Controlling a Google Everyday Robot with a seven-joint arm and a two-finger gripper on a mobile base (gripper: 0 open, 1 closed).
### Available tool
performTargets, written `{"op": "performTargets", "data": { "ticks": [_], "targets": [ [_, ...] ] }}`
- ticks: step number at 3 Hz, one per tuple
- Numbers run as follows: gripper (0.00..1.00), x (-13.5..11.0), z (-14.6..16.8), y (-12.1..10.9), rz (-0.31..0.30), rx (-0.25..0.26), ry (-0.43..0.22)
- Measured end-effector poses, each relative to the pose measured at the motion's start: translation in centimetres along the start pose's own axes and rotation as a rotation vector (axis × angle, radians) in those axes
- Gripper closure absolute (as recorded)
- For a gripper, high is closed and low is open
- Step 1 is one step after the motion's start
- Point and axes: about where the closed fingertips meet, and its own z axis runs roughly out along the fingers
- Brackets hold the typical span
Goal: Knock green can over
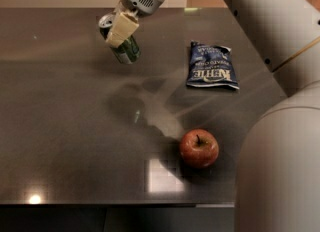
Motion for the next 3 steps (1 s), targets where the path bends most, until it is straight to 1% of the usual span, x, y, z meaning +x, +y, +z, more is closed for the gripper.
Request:
{"op": "performTargets", "data": {
  "ticks": [1,2,3],
  "targets": [
    [1.0,2.8,-1.6,-0.6,0.008,0.013,0.107],
    [1.0,5.4,-2.3,0.1,0.011,0.0,0.183],
    [1.0,8.0,-2.6,1.7,0.006,-0.033,0.243]
  ]
}}
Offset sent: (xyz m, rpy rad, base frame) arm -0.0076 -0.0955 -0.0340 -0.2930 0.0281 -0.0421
